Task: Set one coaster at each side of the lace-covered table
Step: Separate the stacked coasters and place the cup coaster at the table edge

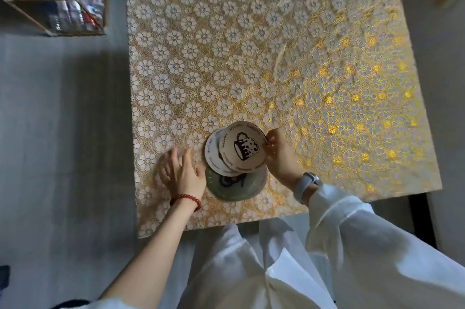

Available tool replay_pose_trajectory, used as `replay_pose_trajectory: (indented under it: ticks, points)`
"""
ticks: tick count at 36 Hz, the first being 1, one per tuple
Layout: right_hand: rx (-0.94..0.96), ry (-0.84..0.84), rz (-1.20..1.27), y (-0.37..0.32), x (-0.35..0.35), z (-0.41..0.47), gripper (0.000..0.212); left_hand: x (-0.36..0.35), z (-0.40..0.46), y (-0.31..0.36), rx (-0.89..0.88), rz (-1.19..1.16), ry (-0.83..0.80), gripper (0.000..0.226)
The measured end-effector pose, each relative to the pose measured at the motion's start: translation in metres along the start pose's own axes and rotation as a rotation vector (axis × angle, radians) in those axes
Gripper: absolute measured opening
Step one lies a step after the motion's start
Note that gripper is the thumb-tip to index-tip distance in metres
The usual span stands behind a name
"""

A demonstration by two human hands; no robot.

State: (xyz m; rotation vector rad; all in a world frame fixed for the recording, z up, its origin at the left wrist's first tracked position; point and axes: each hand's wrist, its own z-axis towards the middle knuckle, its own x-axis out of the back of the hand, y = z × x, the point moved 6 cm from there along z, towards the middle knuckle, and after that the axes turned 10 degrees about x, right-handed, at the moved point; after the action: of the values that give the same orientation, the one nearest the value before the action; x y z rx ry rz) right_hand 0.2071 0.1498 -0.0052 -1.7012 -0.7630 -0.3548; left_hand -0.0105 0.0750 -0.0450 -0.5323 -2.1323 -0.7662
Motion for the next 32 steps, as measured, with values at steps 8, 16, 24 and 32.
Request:
replay_pose_trajectory:
  ticks: [8, 16, 24, 32]
  points:
    - [0.040, -0.071, 0.069, 0.045, 0.079, 0.000, 0.016, -0.025, -0.060, 0.068, -0.150, -0.138, 0.110, 0.039]
    - [-0.049, -0.186, 0.062, 0.117, 0.127, -0.015, 0.016, -0.098, -0.145, 0.115, -0.274, -0.204, -0.048, 0.040]
    - [-0.082, -0.158, 0.159, 0.130, 0.122, -0.015, 0.013, -0.126, -0.168, 0.119, -0.200, -0.187, -0.083, 0.047]
    - [-0.110, -0.450, -0.154, 0.130, 0.110, -0.058, 0.039, -0.128, -0.151, 0.112, -0.142, -0.229, 0.008, 0.054]
